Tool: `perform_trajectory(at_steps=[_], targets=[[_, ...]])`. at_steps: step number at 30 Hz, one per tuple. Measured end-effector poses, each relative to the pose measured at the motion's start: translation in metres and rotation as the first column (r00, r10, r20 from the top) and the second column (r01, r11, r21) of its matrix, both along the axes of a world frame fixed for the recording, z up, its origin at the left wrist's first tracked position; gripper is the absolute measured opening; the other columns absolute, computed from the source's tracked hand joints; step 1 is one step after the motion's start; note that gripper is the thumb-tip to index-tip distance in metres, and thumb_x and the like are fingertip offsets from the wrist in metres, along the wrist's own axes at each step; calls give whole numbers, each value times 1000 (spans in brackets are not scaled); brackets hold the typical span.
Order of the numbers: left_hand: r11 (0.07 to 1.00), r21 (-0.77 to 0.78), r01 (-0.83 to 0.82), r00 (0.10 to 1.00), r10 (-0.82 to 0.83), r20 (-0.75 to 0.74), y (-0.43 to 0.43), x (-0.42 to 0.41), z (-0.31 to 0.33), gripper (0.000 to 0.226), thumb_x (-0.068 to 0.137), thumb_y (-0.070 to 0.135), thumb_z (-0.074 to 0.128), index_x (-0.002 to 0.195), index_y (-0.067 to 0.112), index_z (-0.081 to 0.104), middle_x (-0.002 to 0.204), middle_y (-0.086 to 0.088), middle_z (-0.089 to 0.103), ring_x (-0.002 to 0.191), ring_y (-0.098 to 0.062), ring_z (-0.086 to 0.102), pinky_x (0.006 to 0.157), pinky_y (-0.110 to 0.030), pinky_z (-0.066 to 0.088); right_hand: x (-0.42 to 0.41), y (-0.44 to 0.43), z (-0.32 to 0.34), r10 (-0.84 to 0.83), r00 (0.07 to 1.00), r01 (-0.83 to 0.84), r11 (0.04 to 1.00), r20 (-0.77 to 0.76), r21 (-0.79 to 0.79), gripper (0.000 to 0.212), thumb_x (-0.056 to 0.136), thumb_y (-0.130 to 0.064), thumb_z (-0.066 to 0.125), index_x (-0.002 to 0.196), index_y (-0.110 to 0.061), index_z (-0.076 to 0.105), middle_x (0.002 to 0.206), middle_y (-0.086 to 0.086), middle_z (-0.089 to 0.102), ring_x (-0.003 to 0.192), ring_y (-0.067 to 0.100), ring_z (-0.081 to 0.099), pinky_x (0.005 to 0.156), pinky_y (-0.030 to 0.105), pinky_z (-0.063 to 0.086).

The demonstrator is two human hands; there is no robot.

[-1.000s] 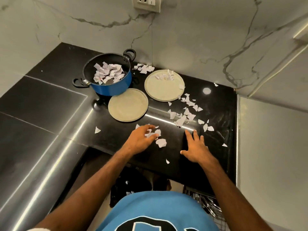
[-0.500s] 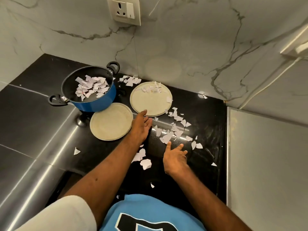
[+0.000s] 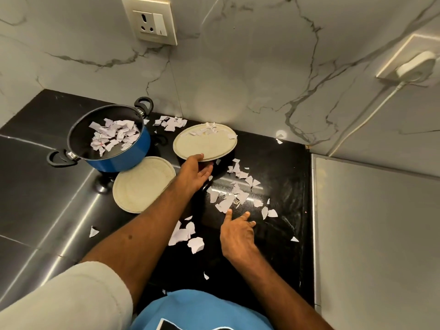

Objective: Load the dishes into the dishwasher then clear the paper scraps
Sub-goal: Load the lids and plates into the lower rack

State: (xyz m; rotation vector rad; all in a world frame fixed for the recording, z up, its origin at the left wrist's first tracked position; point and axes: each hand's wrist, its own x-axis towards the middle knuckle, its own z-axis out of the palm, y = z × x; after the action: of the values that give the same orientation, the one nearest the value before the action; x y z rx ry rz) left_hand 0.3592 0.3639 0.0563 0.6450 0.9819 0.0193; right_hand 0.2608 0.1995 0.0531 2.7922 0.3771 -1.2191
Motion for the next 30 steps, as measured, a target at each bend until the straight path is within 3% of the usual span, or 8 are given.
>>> perform_trajectory(at_steps=[7, 10, 13, 16, 19, 21, 23, 30], targets=[[996, 60, 61, 992, -67, 110, 9, -72, 16, 42, 95, 1, 56, 136, 7, 49, 121, -20, 65, 108, -30, 68, 88, -37, 59, -7, -26, -11, 68, 997, -71, 993, 38, 91, 102, 98, -26, 72, 166, -28, -3, 167, 35, -6, 153, 55, 19, 113, 53, 44], [989, 106, 105, 991, -113, 73, 15, -119, 20, 36, 94, 2, 58, 130, 5, 53, 121, -19, 66, 103, -29, 70, 78, -35, 62, -11, -52, -1, 15, 995, -41, 966, 102, 256, 82, 100, -51, 61, 165, -35, 14, 173, 15, 9, 155, 41, 25, 117, 53, 39], [979, 163, 125, 991, -131, 23, 16, -160, 20, 27, 95, 0, 57, 121, 5, 58, 106, -16, 66, 90, -28, 71, 70, -34, 63, -15, -64, 8, -278, 937, 102, 799, 213, 593, 61, 100, -65, 51, 154, -37, 43, 156, -10, 50, 140, 16, 52, 112, 42, 48], [963, 192, 186, 982, -188, -11, 5, -190, 20, 20, 97, 1, 56, 116, 6, 62, 102, -15, 70, 83, -26, 73, 69, -33, 63, -24, -51, 27, -470, 868, 120, 509, 158, 853, 42, 103, -58, 52, 140, -40, 59, 139, -21, 61, 124, -1, 59, 101, 23, 53], [938, 218, 268, 962, -271, -17, -10, -205, 22, 26, 98, 3, 56, 124, 5, 61, 107, -18, 75, 90, -30, 75, 74, -37, 63, -33, -19, 45, -237, 970, 143, 374, -54, 917, 44, 106, -60, 42, 146, -44, 53, 151, -25, 50, 140, -5, 44, 114, 20, 40], [905, 245, 349, 933, -360, 2, -19, -209, 26, 27, 100, 8, 56, 127, 6, 61, 111, -19, 74, 99, -34, 74, 83, -43, 61, -36, 7, 43, -66, 991, 136, 404, -119, 905, 56, 107, -63, 29, 159, -44, 33, 166, -25, 28, 152, -9, 18, 126, 25, 18], [862, 287, 417, 899, -437, 8, -24, -210, 33, 26, 104, 15, 51, 127, 14, 63, 112, -15, 75, 102, -33, 73, 88, -44, 59, -33, 29, 35, 1, 1000, 7, 478, -9, 879, 63, 108, -63, 19, 166, -39, 10, 172, -23, 3, 154, -12, -4, 130, 31, 1], [784, 466, 410, 879, -476, 28, -9, -204, 46, 22, 103, 4, 52, 121, 5, 63, 104, -17, 77, 99, -33, 74, 78, -35, 62, 4, 67, 11, -230, 954, -65, 469, 193, 881, 66, 110, -58, 16, 166, -32, -6, 172, -20, -13, 155, -5, -19, 130, 39, -8]])
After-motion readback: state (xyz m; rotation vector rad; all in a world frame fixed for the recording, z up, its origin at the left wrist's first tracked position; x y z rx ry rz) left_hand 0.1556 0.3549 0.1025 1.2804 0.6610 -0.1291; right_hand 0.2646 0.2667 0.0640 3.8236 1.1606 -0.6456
